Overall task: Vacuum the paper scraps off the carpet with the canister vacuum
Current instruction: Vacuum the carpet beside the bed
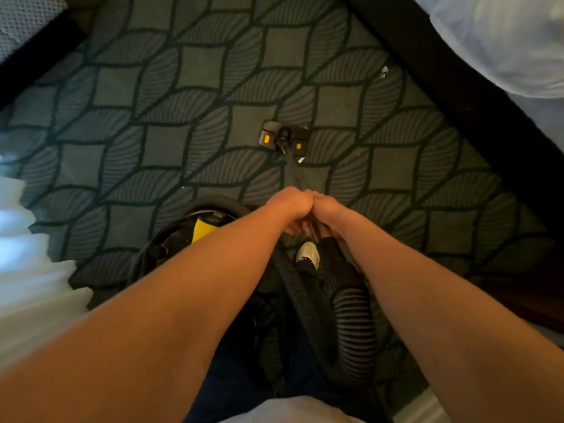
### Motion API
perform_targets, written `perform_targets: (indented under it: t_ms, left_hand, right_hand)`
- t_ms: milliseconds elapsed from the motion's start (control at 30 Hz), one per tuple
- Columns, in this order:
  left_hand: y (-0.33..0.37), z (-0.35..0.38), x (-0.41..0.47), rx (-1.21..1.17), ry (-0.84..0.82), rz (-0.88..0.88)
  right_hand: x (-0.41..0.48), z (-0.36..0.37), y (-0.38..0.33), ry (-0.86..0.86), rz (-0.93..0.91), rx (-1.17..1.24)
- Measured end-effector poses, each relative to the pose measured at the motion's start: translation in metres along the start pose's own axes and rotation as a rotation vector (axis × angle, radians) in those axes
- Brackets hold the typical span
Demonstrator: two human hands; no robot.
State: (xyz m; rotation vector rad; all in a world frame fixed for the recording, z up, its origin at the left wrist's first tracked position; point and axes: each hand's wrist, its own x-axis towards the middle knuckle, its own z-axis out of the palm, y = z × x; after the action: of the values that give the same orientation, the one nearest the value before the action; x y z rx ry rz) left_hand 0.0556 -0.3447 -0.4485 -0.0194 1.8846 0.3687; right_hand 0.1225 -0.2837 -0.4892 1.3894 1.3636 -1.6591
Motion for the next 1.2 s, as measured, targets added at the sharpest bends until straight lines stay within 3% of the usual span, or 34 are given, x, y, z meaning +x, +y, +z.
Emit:
perform_targets:
  t_ms: [300,667,1067,1200]
  left_hand:
    - [0.042,0.033,0.034,-0.280,-0.083,-0.059]
    - [0.021,0.091,0.021,-0.147,-0.175,-0.109]
    - [-0.041,0.143,-0.009,-0.007,-0.168,0.032]
    - [-0.042,0.164,-0.005,-0.089,-0.187,0.015]
  right_hand:
    - [-0.003,-0.041,0.010,0.060,-0.014,-0.140]
    - [-0.032,-0.054,0.068,0.107,-0.056,-0.424]
    - [-0.060,-0.030,0.142,0.166,-0.054,-0.636]
    - [-0.069,-0.047,0.152,0.137,-0.048,-0.673]
